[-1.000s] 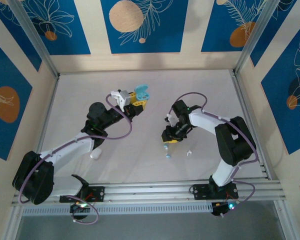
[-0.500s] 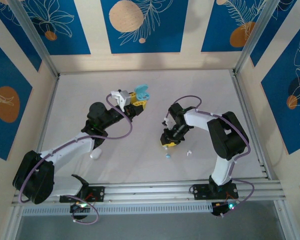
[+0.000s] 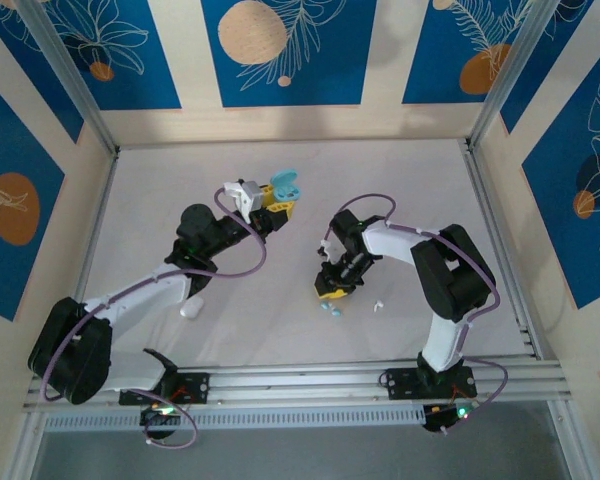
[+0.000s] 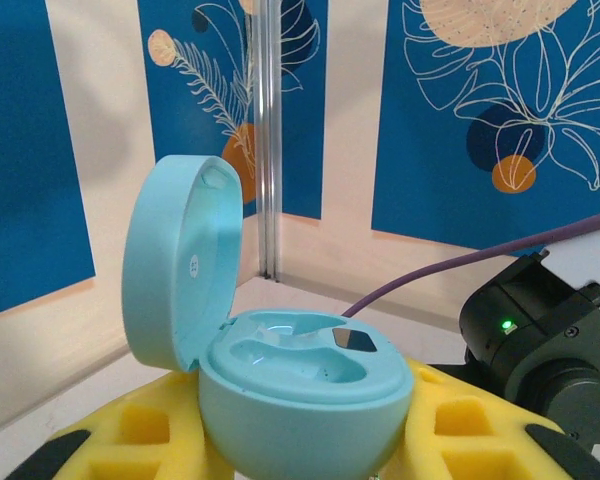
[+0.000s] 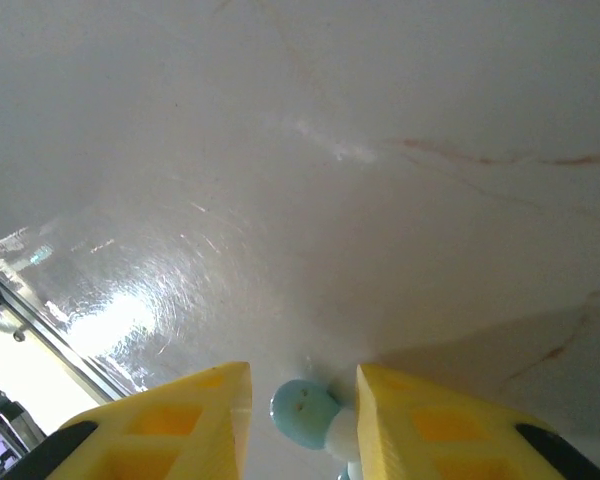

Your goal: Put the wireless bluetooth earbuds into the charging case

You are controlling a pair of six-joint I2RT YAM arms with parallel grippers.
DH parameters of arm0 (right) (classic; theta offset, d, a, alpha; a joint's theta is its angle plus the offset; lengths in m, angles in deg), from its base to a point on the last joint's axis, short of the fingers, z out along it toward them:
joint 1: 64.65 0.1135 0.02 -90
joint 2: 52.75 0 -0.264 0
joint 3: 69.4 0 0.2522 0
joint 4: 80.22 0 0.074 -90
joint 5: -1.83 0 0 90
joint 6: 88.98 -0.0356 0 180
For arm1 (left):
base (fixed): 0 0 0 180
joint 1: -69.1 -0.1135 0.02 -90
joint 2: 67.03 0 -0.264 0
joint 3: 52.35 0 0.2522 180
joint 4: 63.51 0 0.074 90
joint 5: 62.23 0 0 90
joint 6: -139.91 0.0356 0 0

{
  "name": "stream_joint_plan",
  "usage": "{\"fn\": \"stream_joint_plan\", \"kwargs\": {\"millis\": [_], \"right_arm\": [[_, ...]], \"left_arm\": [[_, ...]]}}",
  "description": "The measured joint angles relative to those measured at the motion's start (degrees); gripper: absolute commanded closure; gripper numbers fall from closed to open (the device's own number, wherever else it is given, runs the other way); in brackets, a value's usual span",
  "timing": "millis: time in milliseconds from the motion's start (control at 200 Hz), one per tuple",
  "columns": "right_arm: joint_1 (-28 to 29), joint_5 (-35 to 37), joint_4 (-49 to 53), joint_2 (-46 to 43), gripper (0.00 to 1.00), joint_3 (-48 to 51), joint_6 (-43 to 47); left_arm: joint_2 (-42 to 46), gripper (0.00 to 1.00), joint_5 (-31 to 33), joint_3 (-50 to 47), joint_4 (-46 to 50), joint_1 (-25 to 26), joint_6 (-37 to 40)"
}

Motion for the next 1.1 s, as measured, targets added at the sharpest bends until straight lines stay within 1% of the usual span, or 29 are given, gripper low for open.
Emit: {"fn": "stream_joint_plan", "kwargs": {"millis": [220,435,805,1100], "right_arm": [[0.94,0.79,1.73,-0.33,0.64,-0.04,0.57],[2.93,4.72,3.76,-0.55,0.63,-3.08,4.42],[6.69,10.51,7.48,0.94,0.63,-6.45,8.92],[8.79,13.22,9.18,3.13,0.63,-8.48,9.09]], "left_arm": [[0.00,0.71,0.02,0.00,-0.17,0.00,0.00],[0.48,0.71,1.07,-0.02,-0.09,0.00,0.09],[9.05,0.71,4.74,-0.20,3.50,0.00,3.26],[10.32,0.71,5.40,-0.22,6.14,0.00,4.68]]}}
